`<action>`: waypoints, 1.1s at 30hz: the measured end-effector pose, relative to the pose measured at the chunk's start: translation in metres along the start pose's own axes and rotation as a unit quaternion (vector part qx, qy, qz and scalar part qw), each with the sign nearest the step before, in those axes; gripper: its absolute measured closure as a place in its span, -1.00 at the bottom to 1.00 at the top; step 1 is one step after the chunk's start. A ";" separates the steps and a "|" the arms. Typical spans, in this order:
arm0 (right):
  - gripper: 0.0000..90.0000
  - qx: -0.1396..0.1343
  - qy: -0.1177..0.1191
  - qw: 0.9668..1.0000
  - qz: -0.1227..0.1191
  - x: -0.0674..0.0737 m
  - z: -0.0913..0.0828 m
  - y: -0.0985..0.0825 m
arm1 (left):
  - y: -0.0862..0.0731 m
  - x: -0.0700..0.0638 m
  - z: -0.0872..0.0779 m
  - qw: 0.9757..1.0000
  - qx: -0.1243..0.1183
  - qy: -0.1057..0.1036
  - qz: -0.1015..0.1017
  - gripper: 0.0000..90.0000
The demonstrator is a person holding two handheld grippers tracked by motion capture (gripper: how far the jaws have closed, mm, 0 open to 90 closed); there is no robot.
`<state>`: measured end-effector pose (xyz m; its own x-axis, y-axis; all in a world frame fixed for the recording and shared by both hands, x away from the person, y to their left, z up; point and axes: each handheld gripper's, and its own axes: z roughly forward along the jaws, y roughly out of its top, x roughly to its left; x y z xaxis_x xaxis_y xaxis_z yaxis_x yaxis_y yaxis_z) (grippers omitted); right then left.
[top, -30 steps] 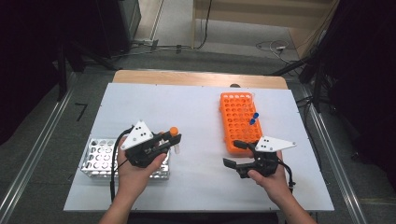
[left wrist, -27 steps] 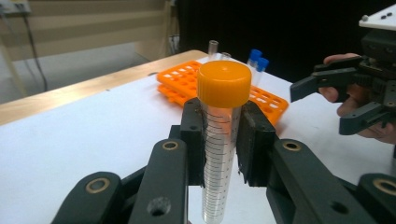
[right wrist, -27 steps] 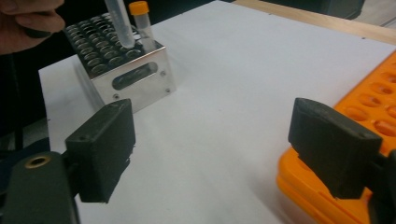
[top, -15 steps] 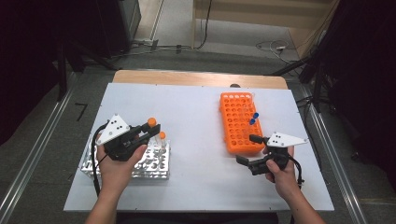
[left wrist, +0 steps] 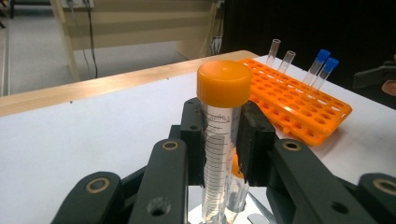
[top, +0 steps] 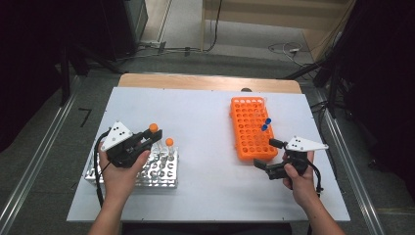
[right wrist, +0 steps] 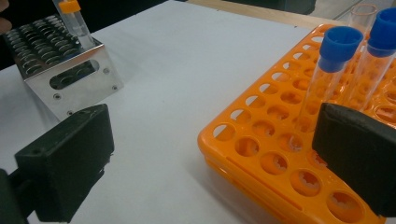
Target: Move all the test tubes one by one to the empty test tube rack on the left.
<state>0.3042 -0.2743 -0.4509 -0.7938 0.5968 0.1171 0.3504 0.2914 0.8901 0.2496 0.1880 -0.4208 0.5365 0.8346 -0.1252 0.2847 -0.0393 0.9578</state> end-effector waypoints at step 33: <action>-1.00 -0.001 -0.005 1.000 0.006 -0.004 0.000 -0.002 | -0.006 -0.012 0.009 0.999 0.018 0.017 0.031 0.65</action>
<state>0.3070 -0.2776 -0.4532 -0.7840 0.6084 0.1232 0.3587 0.2821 0.8898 0.2491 0.1736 -0.4270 0.5273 0.8478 -0.0565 0.2808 -0.1111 0.9533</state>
